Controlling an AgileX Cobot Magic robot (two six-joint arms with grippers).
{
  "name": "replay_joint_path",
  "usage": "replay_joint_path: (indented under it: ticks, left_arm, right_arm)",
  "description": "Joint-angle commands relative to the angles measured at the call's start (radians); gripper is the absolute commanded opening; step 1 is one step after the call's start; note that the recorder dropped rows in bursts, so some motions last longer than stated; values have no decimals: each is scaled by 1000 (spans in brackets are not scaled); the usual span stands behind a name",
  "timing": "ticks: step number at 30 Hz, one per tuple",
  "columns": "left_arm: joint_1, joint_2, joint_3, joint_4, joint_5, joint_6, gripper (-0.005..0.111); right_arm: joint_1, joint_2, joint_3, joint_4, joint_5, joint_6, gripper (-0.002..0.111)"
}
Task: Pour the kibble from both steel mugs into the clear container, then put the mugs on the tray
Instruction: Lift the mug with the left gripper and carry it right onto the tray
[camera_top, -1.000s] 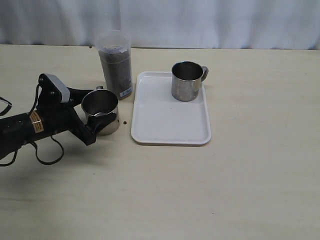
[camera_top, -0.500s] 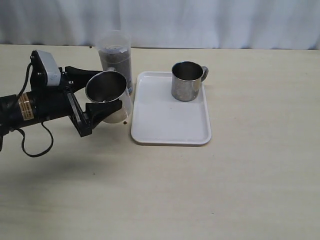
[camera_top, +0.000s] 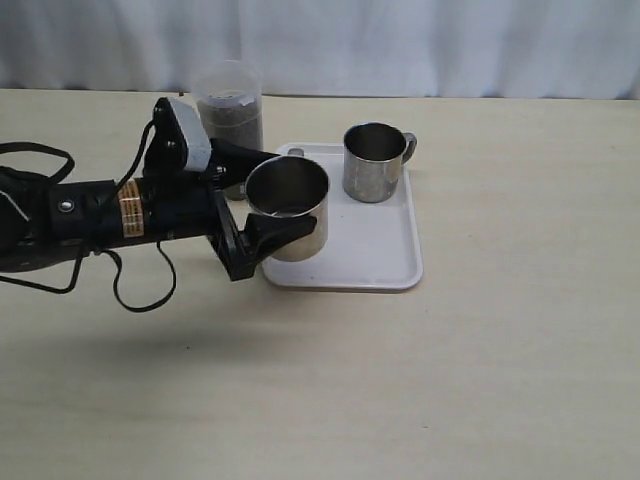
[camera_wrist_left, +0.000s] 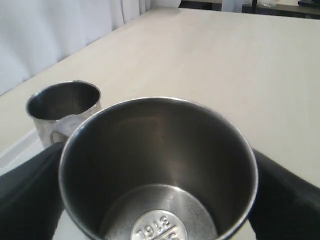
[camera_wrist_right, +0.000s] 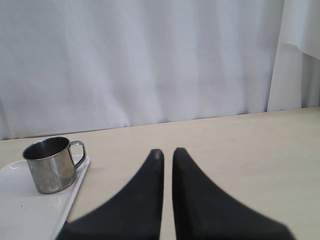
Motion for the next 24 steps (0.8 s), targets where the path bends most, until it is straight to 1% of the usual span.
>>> replay_joint_path:
  ticks: [1, 7, 12, 24]
  left_arm:
    - [-35, 19, -51, -53, -4, -6, 0]
    - [-54, 76, -113, -55, 0, -6, 0]
    - [-54, 119, -156, -57, 53, -6, 0]
    - [-54, 195, -240, -60, 57, -6, 0]
  right_arm:
    - [-5, -4, 3, 3, 0, -6, 5]
    - [-5, -4, 3, 3, 0, -6, 5]
    - [-5, -4, 3, 3, 0, -6, 5]
    - [-5, -4, 3, 3, 0, -6, 5]
